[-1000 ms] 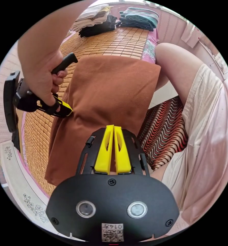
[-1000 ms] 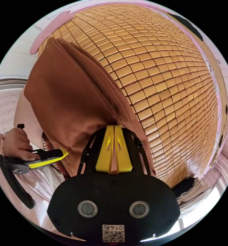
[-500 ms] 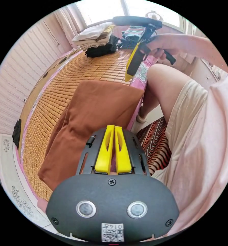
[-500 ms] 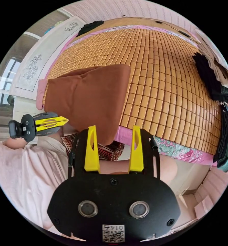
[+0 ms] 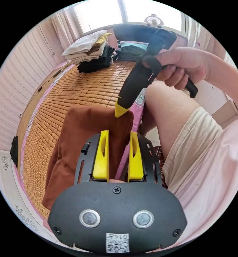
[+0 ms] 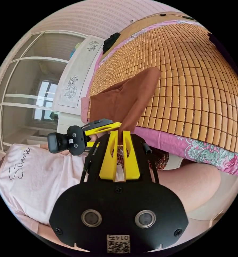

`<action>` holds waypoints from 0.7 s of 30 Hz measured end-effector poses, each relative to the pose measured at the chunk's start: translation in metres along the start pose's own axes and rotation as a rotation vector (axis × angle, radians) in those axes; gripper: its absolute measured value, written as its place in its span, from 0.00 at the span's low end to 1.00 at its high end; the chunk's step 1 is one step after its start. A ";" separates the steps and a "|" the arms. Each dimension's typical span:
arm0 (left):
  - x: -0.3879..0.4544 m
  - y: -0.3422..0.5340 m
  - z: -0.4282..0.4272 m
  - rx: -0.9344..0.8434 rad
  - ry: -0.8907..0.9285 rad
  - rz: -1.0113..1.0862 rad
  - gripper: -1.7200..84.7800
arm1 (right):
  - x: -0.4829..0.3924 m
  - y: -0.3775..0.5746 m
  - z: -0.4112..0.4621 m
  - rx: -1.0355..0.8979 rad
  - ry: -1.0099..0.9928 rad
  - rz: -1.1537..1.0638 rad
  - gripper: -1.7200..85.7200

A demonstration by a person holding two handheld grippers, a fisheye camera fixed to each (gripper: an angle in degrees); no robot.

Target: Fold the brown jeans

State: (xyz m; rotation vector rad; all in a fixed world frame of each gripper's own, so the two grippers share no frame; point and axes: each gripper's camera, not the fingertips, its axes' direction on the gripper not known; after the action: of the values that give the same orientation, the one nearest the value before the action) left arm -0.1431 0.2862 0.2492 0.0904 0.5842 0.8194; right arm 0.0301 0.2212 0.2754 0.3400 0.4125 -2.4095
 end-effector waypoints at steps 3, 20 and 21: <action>0.007 -0.003 -0.014 0.002 -0.092 0.008 0.09 | -0.017 0.008 -0.023 -0.003 0.136 -0.066 0.08; -0.012 0.053 -0.114 0.119 -0.015 -0.059 0.05 | 0.128 0.041 -0.043 0.310 -0.621 0.363 0.07; -0.014 0.051 -0.118 0.131 -0.011 -0.055 0.05 | 0.130 0.045 -0.046 0.335 -0.655 0.370 0.07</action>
State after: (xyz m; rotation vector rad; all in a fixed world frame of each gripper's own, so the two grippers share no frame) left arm -0.2459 0.2949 0.1718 0.1973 0.6270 0.7266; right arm -0.0311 0.1316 0.1793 -0.2230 -0.3250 -2.0629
